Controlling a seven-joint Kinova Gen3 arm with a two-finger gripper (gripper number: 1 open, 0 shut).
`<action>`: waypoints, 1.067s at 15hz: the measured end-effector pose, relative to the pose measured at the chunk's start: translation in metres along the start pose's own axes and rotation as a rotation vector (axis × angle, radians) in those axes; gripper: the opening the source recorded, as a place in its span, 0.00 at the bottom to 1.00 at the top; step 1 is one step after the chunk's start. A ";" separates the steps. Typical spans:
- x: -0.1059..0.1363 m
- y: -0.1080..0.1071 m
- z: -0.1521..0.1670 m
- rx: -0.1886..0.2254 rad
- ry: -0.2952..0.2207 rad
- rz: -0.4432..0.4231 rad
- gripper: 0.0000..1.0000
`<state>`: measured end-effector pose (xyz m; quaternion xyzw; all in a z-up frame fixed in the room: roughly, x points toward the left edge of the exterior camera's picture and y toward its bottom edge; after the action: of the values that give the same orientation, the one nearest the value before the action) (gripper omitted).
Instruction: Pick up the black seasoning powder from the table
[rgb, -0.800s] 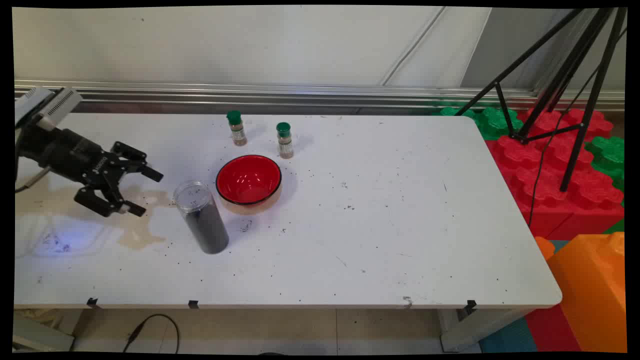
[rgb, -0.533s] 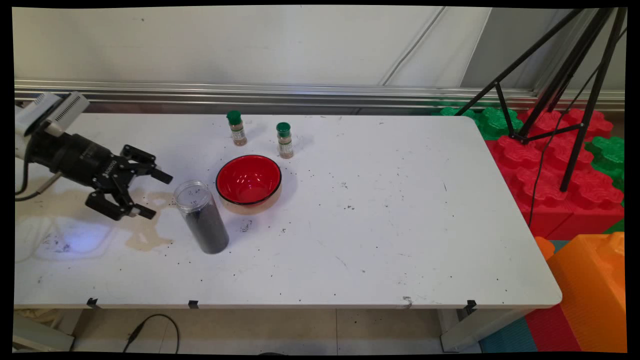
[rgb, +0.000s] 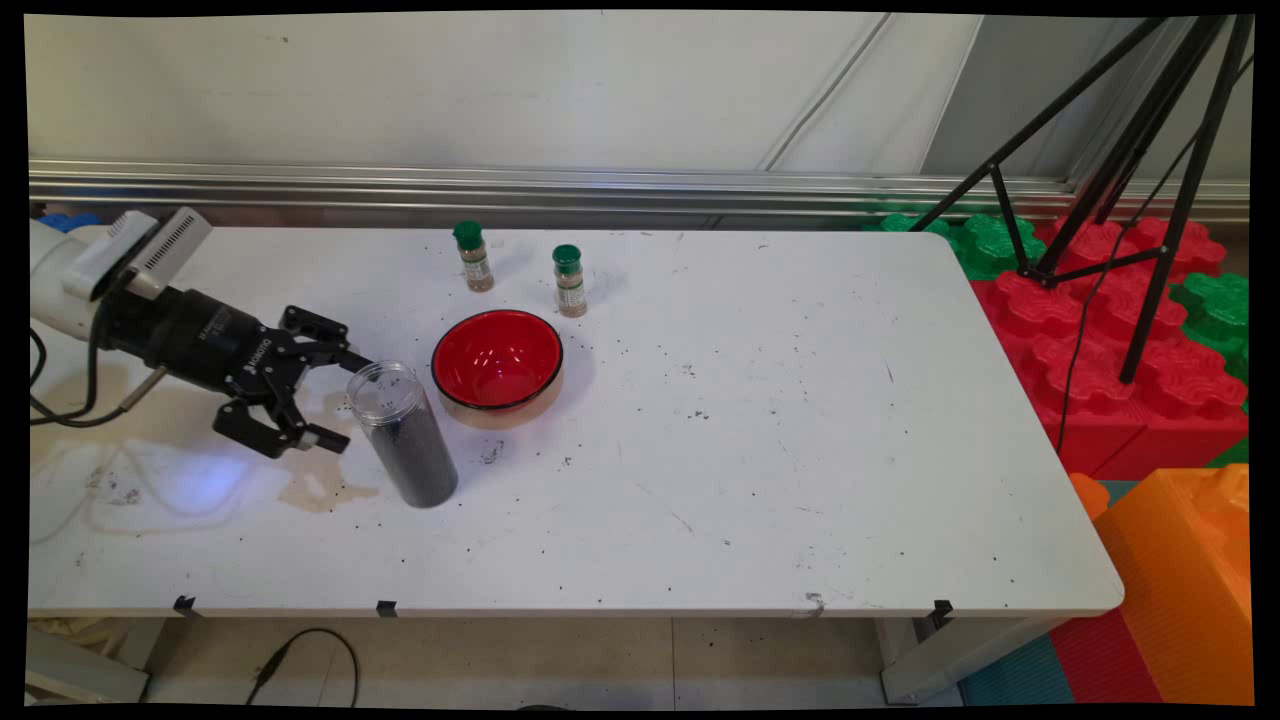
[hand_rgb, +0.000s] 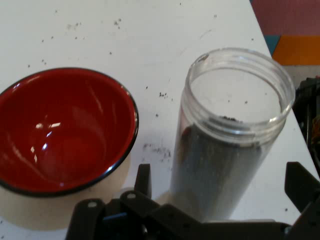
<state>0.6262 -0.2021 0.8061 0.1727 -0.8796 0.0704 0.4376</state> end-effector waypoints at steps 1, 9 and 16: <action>-0.001 0.000 0.003 -0.001 0.006 0.003 1.00; -0.007 0.001 0.037 -0.001 0.058 0.028 1.00; -0.012 0.001 0.051 0.006 0.090 0.054 1.00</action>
<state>0.5943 -0.2126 0.7657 0.1469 -0.8632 0.0926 0.4740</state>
